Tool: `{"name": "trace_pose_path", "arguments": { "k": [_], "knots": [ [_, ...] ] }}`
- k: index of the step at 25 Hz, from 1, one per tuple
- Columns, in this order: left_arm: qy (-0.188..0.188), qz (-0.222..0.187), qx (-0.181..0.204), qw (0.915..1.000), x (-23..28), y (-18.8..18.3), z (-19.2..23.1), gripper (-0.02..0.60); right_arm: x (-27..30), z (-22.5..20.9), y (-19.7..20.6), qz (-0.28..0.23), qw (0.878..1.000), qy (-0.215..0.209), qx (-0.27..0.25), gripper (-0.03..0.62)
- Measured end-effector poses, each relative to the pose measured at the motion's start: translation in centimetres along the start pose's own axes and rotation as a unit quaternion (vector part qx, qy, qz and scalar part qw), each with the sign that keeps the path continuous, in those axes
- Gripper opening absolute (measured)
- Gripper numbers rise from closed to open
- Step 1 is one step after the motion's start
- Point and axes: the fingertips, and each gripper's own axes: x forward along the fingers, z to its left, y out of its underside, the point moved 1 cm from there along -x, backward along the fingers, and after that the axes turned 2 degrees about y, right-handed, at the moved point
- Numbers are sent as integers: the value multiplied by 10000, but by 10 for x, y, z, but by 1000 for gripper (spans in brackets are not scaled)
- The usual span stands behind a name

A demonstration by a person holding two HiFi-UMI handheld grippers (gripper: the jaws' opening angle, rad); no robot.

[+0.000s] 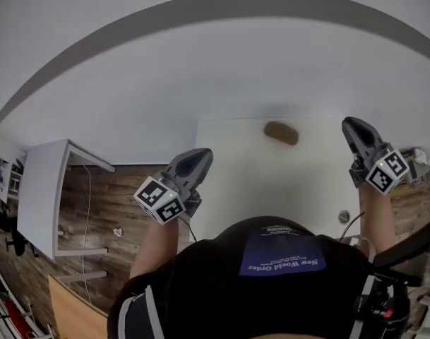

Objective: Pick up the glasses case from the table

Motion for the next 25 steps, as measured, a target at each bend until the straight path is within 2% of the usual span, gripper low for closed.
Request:
{"name": "trace_pose_path", "arguments": {
  "k": [4,8,11,14,18,20,25],
  "knots": [
    [204,-57,-197,9996,-4,-3,40,-3,40,16,-4,186,9998,79,84,3],
    [318,37,-286,9991,4,12,52,-3,54,17,9,352,9993,38,74,5],
    [245,-7,-359,9991,10,22,49,-3,50,11,18,331,9994,-34,109,5],
    [4,-19,-390,9992,25,37,47,-3,46,-6,38,324,9992,-212,95,4],
    [-386,-95,-785,9961,86,39,58,-3,67,-71,65,571,9970,-527,66,5],
    [-396,10,-802,9960,108,41,56,-3,81,-90,72,588,9962,-645,67,5],
    [-258,270,-681,9970,126,56,36,-3,81,-80,94,761,9925,-952,-62,8]
  ]
}}
